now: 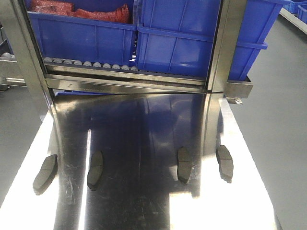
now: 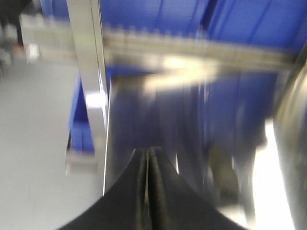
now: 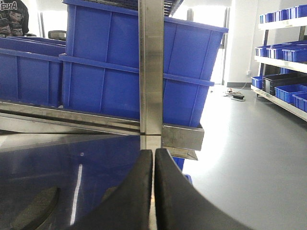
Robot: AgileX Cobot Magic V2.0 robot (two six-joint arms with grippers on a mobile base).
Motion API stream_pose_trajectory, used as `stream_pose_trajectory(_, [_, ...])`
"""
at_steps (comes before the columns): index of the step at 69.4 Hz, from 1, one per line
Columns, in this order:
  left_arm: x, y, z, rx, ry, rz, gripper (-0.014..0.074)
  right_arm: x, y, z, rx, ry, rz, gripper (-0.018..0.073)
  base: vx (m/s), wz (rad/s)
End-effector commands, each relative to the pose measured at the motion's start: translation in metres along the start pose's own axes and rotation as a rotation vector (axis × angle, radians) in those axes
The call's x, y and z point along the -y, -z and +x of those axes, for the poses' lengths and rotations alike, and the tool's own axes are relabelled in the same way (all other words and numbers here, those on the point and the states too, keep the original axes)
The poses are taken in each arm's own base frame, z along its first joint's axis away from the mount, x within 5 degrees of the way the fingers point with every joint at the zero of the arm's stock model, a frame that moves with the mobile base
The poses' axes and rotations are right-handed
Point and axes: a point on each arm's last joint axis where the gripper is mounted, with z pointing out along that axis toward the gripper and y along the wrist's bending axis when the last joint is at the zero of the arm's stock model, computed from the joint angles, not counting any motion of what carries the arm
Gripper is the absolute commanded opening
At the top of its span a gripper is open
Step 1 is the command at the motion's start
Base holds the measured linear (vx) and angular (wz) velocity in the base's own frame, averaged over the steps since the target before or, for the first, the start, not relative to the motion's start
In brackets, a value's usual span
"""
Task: Move and align brake pads A on conveyor
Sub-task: 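Lower the left gripper toward the brake pad nearest the left arm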
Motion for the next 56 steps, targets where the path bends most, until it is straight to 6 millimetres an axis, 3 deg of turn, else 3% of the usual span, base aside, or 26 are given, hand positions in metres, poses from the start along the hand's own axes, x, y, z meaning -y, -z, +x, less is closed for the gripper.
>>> stream_pose_trajectory(1, [0.001,-0.008,-0.013,-0.062,-0.001,0.0,-0.0006,0.0,0.001,-0.004,0.08,0.005,0.003,-0.001,0.0,0.0])
stream_pose_trajectory(18, [0.0,-0.03,-0.006,-0.219,0.002,-0.004,-0.0006,0.0,0.001,-0.004,0.08,0.005,0.003,-0.001,0.0,0.0])
stream_pose_trajectory(35, [0.0,-0.035,0.002,-0.318,0.018,-0.008,0.0002,0.0,0.001,-0.004,0.08,0.005,0.003,-0.001,0.0,0.0])
stream_pose_trajectory(56, [-0.001,-0.052,0.006,-0.409,0.015,-0.011,0.0169,0.0,0.001,-0.004,0.08,0.005,0.003,-0.001,0.0,0.0])
